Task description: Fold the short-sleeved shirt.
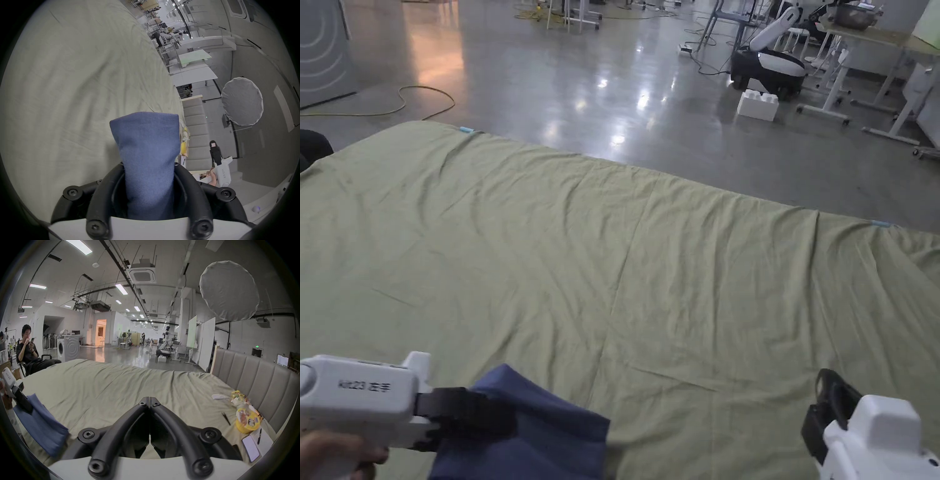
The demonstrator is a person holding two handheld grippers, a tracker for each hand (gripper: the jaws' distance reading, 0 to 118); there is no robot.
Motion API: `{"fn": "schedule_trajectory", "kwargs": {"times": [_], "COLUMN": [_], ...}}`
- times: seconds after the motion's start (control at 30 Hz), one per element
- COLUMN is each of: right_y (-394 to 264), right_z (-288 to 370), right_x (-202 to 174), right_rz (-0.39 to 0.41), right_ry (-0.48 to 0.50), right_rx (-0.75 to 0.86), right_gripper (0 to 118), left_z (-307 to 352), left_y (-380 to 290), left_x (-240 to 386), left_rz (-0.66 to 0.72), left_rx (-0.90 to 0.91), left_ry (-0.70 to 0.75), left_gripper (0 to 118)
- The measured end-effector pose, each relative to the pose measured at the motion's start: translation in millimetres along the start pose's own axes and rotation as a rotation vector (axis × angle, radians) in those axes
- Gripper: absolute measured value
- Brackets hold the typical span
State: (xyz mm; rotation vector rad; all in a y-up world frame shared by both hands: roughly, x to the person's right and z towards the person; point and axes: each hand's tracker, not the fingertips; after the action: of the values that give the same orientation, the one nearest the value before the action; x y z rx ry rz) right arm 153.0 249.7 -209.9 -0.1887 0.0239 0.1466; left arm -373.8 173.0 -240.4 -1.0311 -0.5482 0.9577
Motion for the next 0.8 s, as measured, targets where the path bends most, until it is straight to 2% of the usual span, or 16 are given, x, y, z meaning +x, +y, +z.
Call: {"fn": "schedule_trajectory", "kwargs": {"times": [0.3, 0.57, 0.8], "right_y": [12, -1, -7], "right_z": [4, 3, 2], "right_x": [28, 33, 31], "right_rz": [-0.012, -0.036, -0.041], "right_ry": [-0.056, -0.063, -0.051], "right_rx": [0.031, -0.004, -0.027], "right_gripper": [1, 1, 1], "left_z": [98, 138, 129], "left_y": [42, 67, 70], "left_x": [-19, -37, -34], "left_rz": [-0.025, -0.018, -0.080], "left_rx": [0.039, 0.067, 0.005], "left_ry": [0.207, 0.427, 0.661], "left_gripper": [33, 34, 59]}}
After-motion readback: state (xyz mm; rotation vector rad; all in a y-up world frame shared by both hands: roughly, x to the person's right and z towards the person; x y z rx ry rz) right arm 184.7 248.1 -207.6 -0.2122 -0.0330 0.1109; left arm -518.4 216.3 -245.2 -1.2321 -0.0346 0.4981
